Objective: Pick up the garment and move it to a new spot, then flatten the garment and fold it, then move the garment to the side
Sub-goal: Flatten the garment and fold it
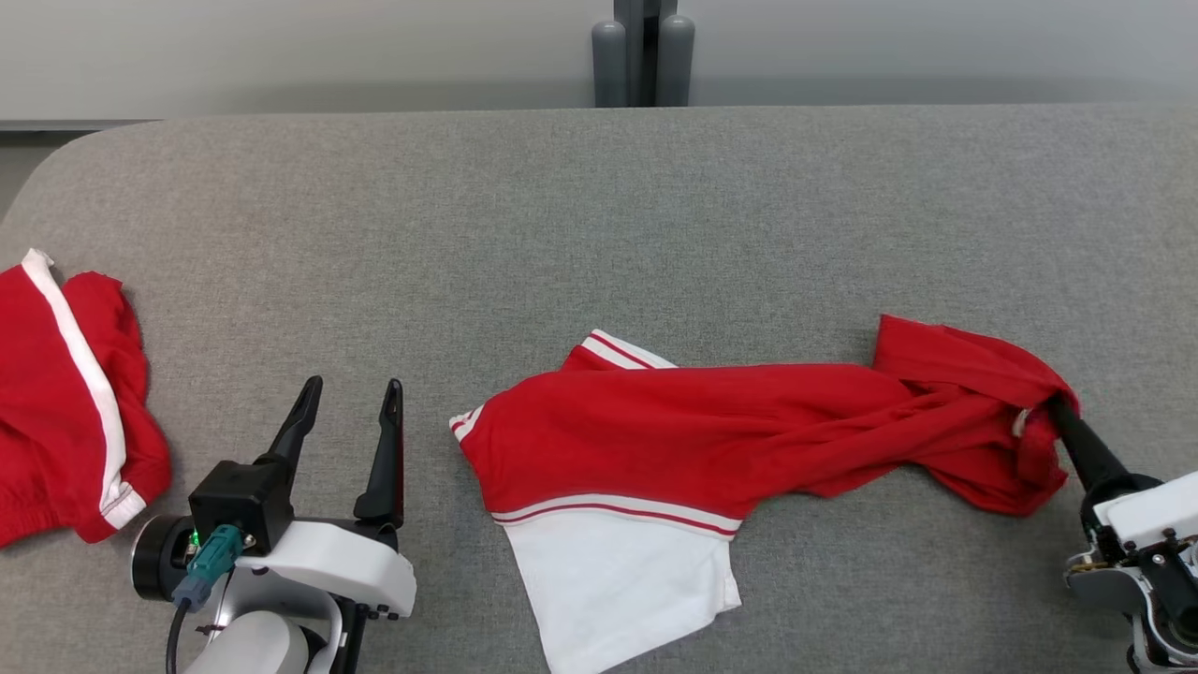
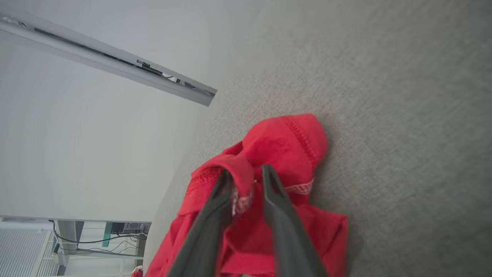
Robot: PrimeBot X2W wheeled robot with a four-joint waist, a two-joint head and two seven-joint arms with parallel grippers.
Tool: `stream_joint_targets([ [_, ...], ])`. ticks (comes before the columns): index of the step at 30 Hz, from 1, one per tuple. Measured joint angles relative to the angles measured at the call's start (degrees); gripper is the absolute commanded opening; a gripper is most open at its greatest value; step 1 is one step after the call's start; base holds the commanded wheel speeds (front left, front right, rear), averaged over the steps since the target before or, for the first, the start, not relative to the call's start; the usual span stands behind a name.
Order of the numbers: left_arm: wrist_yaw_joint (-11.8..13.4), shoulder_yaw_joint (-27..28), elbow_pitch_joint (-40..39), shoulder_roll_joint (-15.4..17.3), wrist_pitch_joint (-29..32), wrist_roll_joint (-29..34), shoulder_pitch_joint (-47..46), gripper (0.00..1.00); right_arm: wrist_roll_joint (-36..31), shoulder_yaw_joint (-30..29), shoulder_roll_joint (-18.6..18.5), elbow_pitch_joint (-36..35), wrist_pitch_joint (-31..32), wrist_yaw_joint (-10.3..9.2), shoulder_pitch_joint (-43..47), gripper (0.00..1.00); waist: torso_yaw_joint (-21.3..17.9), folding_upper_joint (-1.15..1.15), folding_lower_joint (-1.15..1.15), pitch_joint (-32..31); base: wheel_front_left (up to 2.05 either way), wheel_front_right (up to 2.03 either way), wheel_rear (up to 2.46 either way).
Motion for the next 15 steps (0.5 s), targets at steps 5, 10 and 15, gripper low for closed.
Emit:
stream_joint_targets([
  [5, 0.00, 0.14, 0.25, 0.34, -0.14, -0.07, -0.07, 1.00, -0.66, -2.36, -1.01, 2.59, -5.68, 0.00, -0.62, 1.00, -0.89, 0.00, 0.00, -0.10, 0.00, 0.00, 0.00],
  [10, 0.00, 0.13, 0.24, 0.56, -0.13, -0.07, -0.09, 1.00, -3.82, -2.79, -2.25, 3.01, -11.74, 0.00, -0.53, 1.00, -1.95, 0.00, 0.00, -0.61, 0.00, 0.00, 0.00],
  [15, 0.12, 0.31, -0.18, 1.54, -0.13, -0.04, -0.09, 1.00, -13.90, 0.73, -4.36, -1.81, -21.89, -0.01, 0.77, 1.00, -3.67, 0.00, 0.00, -1.95, 0.00, 0.00, 0.00],
])
